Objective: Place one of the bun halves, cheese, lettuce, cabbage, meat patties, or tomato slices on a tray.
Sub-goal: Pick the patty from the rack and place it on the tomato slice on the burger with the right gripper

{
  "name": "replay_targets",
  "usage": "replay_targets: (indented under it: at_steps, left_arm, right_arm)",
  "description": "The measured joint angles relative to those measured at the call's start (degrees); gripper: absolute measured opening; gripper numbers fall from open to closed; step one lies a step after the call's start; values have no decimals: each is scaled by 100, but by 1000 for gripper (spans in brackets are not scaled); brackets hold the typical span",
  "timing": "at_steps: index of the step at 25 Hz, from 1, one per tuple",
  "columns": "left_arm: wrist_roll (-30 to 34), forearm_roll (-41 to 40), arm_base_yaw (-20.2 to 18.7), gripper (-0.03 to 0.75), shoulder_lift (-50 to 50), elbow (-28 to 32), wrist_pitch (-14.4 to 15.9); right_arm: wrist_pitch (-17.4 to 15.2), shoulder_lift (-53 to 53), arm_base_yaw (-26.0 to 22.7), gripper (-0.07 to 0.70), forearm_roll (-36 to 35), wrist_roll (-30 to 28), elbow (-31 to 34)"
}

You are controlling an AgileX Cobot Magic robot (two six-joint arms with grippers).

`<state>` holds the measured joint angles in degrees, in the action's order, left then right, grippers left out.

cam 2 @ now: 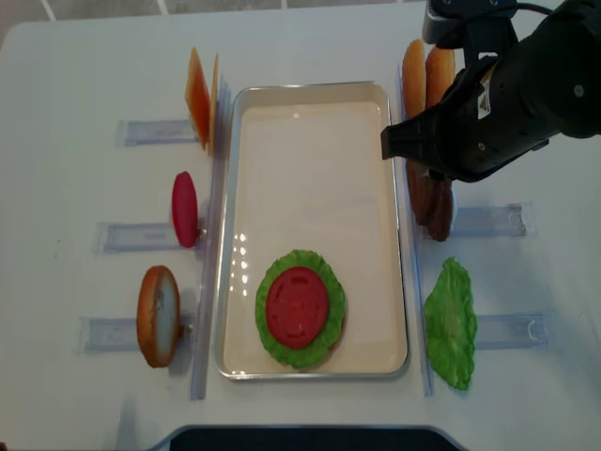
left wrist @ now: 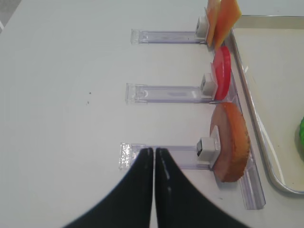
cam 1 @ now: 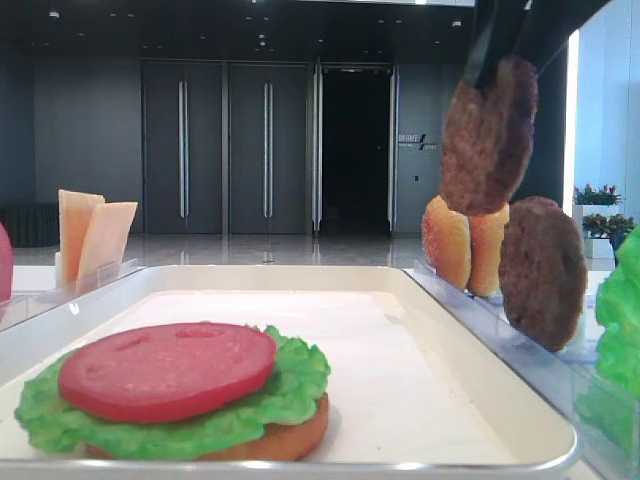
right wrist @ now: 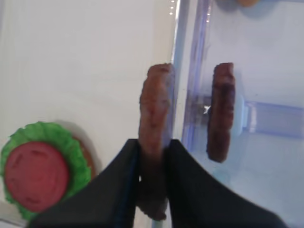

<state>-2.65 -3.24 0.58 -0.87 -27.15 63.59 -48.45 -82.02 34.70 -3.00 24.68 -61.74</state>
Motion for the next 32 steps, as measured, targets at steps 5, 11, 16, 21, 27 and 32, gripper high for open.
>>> replay_targets:
  at_steps: [5,11,16,21,27,32]
  left_arm:
    - [0,0,0,-1,0,0,0]
    - [0,0,0,-1,0,0,0]
    - [0,0,0,-1,0,0,0]
    - [0,0,0,-1,0,0,0]
    - [0,0,0,-1,0,0,0]
    - [0,0,0,-1,0,0,0]
  right_arm:
    - [-45,131,5,156,-1465,-1071,12]
    - [231,131,280,156,-3102,-2682,48]
    - [646,131,415,156,-3820,-3416,341]
    - [1162,134,417,156,-5573,-5061,1039]
    - [1378,-150,417,156,-7535,-6878,1413]
    - [957,-720,417,156,-8258,-7569,1428]
